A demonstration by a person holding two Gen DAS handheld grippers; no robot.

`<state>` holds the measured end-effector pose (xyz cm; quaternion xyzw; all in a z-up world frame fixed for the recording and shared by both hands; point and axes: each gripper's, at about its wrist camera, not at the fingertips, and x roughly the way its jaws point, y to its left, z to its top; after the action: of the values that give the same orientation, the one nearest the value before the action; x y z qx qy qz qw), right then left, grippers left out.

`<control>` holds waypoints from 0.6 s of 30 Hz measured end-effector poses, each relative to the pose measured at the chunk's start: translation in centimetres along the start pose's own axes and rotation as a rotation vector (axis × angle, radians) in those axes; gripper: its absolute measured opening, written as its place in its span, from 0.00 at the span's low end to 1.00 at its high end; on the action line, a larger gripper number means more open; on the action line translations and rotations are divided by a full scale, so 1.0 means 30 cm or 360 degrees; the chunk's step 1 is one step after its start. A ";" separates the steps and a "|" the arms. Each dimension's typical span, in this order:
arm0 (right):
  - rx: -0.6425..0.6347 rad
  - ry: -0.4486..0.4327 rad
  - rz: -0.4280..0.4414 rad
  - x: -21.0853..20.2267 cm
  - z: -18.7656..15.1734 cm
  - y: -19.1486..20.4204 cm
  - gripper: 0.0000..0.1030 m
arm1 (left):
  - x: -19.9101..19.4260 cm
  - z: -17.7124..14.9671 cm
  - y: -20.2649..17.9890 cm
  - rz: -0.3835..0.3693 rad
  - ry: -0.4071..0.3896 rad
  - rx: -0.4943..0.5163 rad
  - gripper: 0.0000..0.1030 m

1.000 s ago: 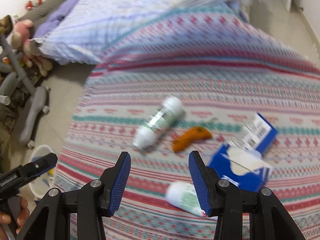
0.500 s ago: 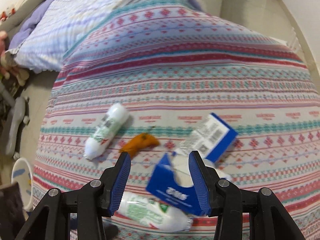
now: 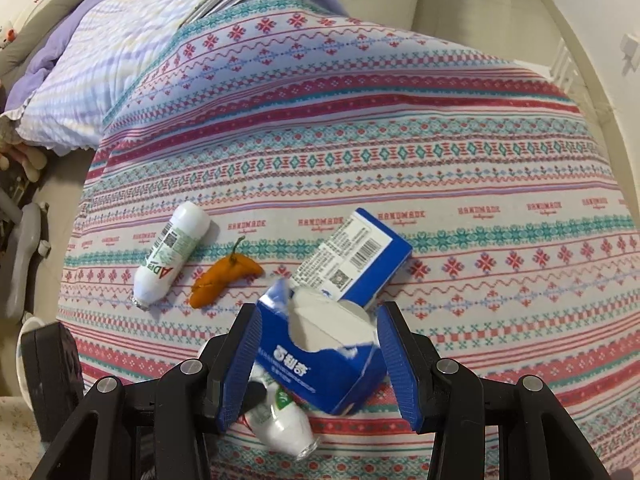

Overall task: Collect trash
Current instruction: 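Grasp the white bottle with the left gripper while the right gripper grasps the blue tissue box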

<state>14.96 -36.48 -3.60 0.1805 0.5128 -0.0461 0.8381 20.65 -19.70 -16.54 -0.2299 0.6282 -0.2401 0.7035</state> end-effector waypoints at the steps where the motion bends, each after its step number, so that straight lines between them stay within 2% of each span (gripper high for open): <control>1: 0.0000 -0.0001 0.0006 -0.002 0.001 -0.004 0.52 | -0.002 0.000 0.004 -0.0005 0.0014 -0.0011 0.36; 5: 0.0002 0.0001 0.0019 -0.006 0.003 -0.016 0.52 | 0.019 -0.008 -0.020 0.0027 0.0006 0.0023 0.40; 13: 0.0018 0.0045 -0.0001 0.025 -0.010 -0.034 0.52 | -0.001 -0.012 -0.023 0.0033 -0.0018 0.0112 0.34; 18: 0.0003 0.0057 -0.0004 0.040 -0.012 -0.030 0.52 | -0.075 -0.013 -0.003 0.0047 -0.0049 0.0135 0.33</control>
<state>14.99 -37.06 -5.04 0.1814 0.5279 -0.0444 0.8285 20.03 -18.38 -14.77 -0.1941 0.6100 -0.2524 0.7256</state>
